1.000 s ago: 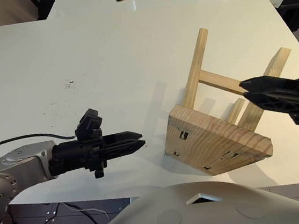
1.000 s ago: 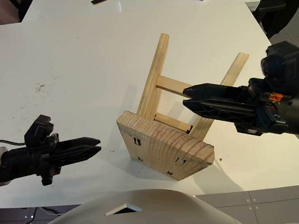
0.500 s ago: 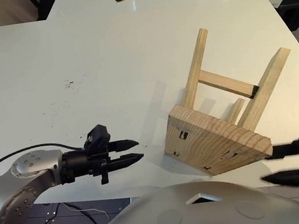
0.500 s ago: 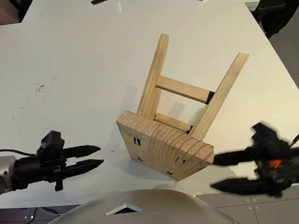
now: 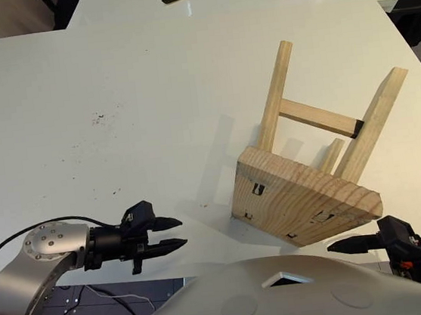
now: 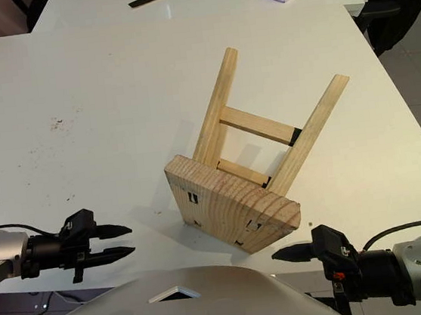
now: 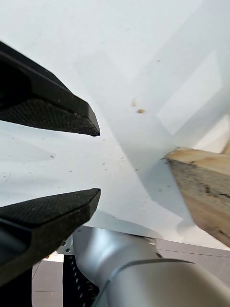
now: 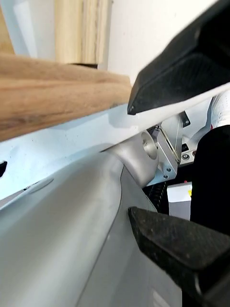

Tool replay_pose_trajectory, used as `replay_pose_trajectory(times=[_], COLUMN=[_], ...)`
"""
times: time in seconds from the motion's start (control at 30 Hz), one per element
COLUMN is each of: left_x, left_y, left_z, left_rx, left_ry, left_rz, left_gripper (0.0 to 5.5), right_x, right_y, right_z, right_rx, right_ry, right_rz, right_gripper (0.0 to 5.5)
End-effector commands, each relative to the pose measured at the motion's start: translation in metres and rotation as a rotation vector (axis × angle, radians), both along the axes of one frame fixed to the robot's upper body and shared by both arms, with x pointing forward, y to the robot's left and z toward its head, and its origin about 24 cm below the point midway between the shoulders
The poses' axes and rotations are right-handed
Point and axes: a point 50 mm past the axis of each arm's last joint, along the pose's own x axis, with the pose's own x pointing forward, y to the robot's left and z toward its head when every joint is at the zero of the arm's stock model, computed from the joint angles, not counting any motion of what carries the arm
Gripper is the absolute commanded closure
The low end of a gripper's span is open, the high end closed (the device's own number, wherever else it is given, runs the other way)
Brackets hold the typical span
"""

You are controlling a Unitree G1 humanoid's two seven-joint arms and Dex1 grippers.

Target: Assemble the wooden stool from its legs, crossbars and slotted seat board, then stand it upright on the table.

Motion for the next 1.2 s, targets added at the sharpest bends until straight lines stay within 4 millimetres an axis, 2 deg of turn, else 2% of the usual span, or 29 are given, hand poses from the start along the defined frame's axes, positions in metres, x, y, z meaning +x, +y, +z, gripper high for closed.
replay_pose_trajectory(times=[0.03, 0.13, 0.3, 0.5, 0.67, 0.83, 1.0, 1.2], left_x=[0.002, 0.005, 0.009, 0.011, 0.012, 0.013, 0.012, 0.011], left_y=[-0.002, -0.004, -0.008, -0.009, -0.009, -0.009, -0.012, -0.016], left_z=[-0.004, -0.007, -0.007, -0.009, -0.01, -0.013, -0.017, -0.02], left_rx=[0.001, 0.002, -0.005, -0.005, -0.004, -0.005, -0.003, -0.001], left_ry=[-0.015, -0.024, -0.032, -0.033, -0.036, -0.044, -0.048, -0.05], left_rz=[0.01, 0.014, 0.018, 0.021, 0.025, 0.041, 0.05, 0.053], left_gripper=[3.47, 3.47, 3.47, 3.47, 3.47, 3.47, 3.47, 3.47], right_x=[0.01, 0.018, 0.019, 0.031, 0.033, 0.032, 0.041, 0.046], right_y=[0.014, 0.022, 0.032, 0.035, 0.044, 0.048, 0.053, 0.057], right_z=[0.002, 0.001, -0.003, -0.016, -0.027, -0.026, -0.02, -0.018], right_rx=[0.091, 0.136, 0.17, 0.108, 0.096, 0.151, 0.237, 0.261], right_ry=[-0.049, -0.078, -0.093, -0.172, -0.19, -0.164, -0.181, -0.198], right_rz=[-0.008, -0.047, -0.081, -0.151, -0.185, -0.19, -0.251, -0.284], right_gripper=[1.63, 1.63, 1.63, 1.63, 1.63, 2.42, 3.25, 3.77])
